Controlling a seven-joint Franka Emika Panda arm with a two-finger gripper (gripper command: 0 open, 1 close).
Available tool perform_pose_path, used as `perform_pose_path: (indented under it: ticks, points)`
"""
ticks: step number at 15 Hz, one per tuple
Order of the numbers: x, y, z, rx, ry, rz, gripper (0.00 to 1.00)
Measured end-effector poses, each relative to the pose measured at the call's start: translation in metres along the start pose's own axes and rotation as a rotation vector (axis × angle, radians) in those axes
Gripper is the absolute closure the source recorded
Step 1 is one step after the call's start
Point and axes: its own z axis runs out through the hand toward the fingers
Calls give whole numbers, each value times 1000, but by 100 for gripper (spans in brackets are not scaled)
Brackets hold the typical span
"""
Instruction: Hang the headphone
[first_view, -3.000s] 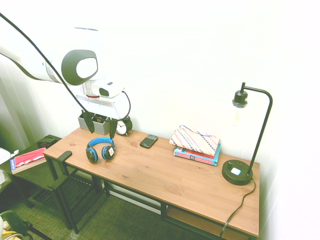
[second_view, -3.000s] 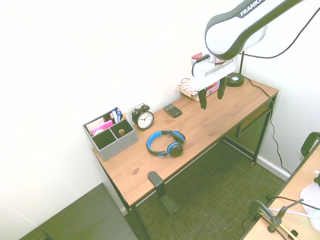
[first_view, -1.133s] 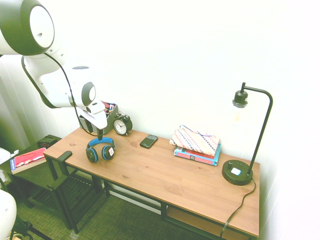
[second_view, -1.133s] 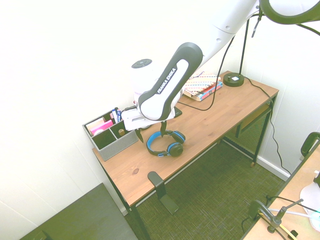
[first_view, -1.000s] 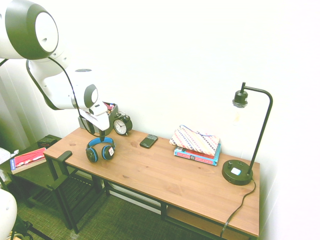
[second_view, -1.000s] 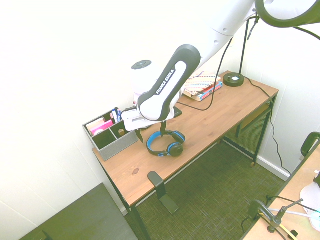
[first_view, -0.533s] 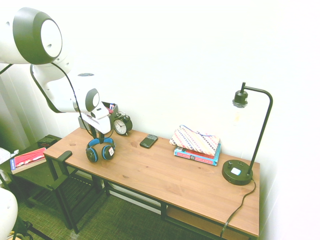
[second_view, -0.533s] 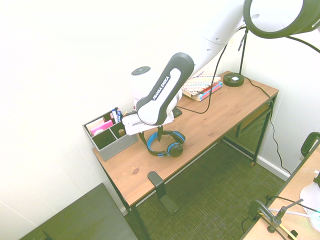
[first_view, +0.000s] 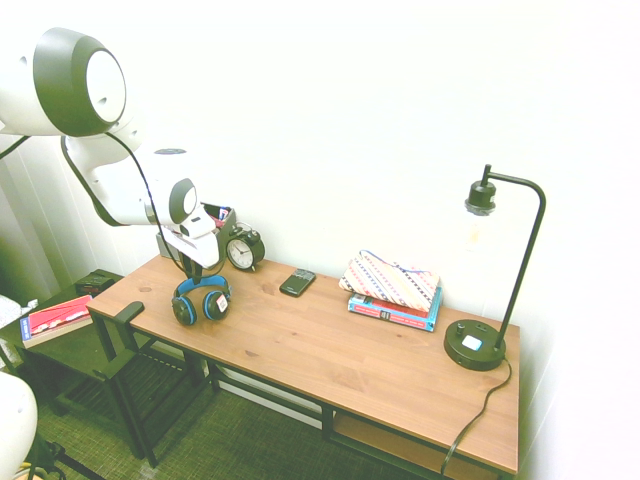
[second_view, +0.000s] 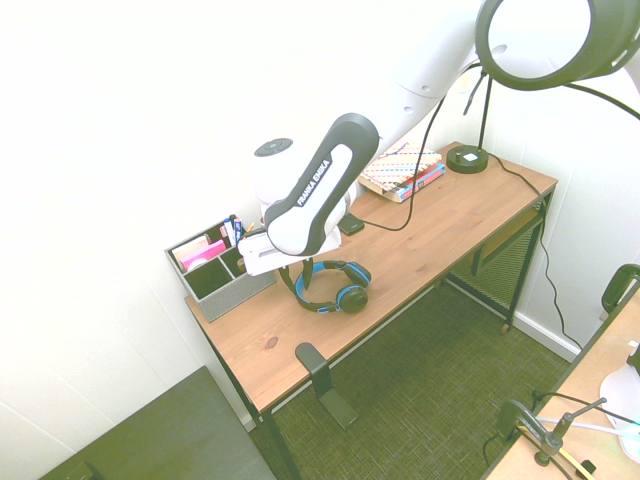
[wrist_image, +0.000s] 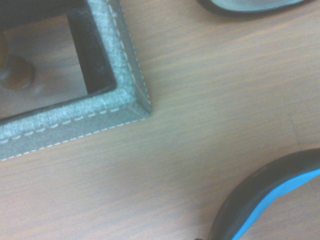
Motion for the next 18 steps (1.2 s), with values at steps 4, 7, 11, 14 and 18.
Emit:
perform_pose_path:
  ticks: [4, 7, 11, 14, 18]
  points:
    - [-3, 1, 5, -7, -3, -4, 100]
    - [-3, 1, 4, -5, -2, -3, 100]
    - [-8, 1, -46, 10, -26, 21, 100]
    - [-44, 25, -102, -13, -47, -36, 100]
    - [-114, 75, -138, -45, -13, -205, 100]
